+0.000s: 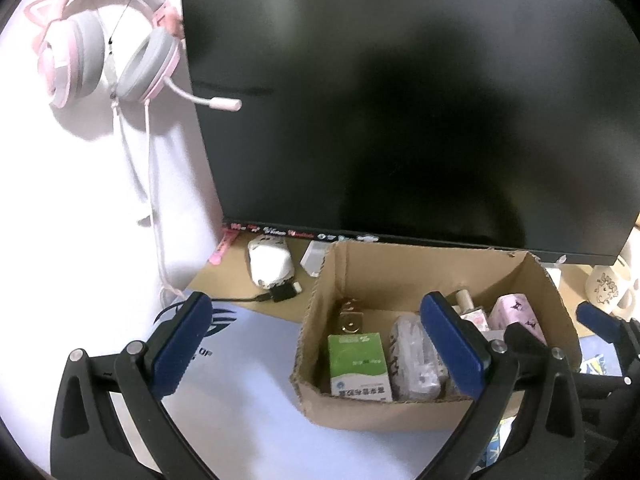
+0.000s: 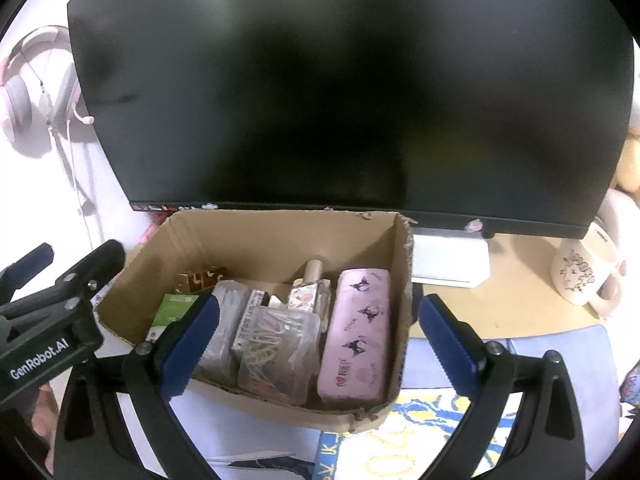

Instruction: Organize objects

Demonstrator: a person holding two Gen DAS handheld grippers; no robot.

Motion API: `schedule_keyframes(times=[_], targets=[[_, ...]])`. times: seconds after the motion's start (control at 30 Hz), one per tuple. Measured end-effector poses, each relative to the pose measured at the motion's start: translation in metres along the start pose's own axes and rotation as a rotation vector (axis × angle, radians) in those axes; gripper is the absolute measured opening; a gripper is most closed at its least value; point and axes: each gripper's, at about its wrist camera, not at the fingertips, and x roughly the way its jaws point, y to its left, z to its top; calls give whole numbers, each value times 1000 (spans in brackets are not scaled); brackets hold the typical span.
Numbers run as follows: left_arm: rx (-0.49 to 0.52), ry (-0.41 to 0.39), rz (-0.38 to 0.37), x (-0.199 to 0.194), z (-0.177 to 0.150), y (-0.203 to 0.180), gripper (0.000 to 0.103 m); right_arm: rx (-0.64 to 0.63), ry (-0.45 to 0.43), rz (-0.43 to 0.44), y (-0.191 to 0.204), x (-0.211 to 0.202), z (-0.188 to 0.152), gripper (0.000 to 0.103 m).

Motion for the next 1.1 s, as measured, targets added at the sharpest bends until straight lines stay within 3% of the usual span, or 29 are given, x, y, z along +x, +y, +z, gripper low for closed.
schedule_keyframes(times=[0.13,0.37,0.7,0.87,1.0,1.1], targets=[[-5,9,18,-9,0,7,103,-39,-20,1,1,-11,1,103],[19,-47,33,-38,-1,10,103,-37,-46,23,-7,-30,3,103],[27,-77,77,-62,-3,26,103,-96,-73,-17,8,-50,-2,103],[-13,-91,8,-83,-6,36,103,-65,-40,7,11,-55,-4,103],[3,-124,56,-97,-11,36,103,-53,-77,-22,8,-67,-6,103],[-11,-151,49,-105,-13,40,103,-70,-96,-67,5,-75,-11,103]])
